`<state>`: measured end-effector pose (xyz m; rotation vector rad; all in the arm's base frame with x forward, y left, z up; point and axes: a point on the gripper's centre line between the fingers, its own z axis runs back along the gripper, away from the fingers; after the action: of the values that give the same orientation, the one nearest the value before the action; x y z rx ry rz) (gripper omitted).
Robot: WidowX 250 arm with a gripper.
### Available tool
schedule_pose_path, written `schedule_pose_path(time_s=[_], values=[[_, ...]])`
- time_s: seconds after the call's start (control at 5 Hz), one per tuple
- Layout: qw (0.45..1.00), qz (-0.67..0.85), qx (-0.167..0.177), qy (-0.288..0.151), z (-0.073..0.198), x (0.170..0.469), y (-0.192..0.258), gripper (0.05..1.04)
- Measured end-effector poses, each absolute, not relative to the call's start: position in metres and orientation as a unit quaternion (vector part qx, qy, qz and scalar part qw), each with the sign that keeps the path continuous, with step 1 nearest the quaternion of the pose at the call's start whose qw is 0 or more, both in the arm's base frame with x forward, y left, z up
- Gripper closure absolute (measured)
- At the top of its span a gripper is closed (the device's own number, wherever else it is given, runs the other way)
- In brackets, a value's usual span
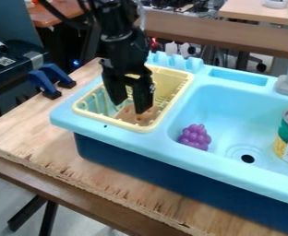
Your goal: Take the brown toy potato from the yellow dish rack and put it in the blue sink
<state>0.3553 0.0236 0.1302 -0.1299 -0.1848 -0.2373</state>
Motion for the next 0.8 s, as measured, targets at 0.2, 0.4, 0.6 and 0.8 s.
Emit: schedule_pose_path(time_s=[0.2, 0.4, 0.6, 0.8], values=[[0.985, -0.126, -0.080, -0.090, 0.120, 0.357, 0.022, 0.081], [0.983, -0.136, -0.083, -0.087, 0.107, 0.362, 0.022, 0.082], [0.981, -0.141, -0.109, -0.076, 0.085, 0.368, 0.022, 0.081], [0.981, -0.144, -0.107, -0.075, 0.083, 0.370, 0.019, 0.081]])
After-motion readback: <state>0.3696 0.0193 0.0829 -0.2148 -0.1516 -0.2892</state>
